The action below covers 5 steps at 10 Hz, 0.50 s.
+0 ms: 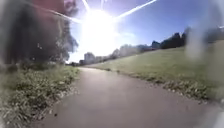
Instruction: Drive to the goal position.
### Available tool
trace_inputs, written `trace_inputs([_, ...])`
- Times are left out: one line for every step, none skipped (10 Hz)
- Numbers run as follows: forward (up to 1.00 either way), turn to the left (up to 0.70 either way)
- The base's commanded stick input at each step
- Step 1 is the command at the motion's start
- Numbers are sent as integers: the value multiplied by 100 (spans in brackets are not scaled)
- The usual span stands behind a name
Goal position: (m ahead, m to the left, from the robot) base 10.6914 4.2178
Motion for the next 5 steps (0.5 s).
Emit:
trace_inputs([45, 0])
trace_inputs([45, 0])
trace_inputs([45, 0])
trace_inputs([45, 0])
trace_inputs([45, 0])
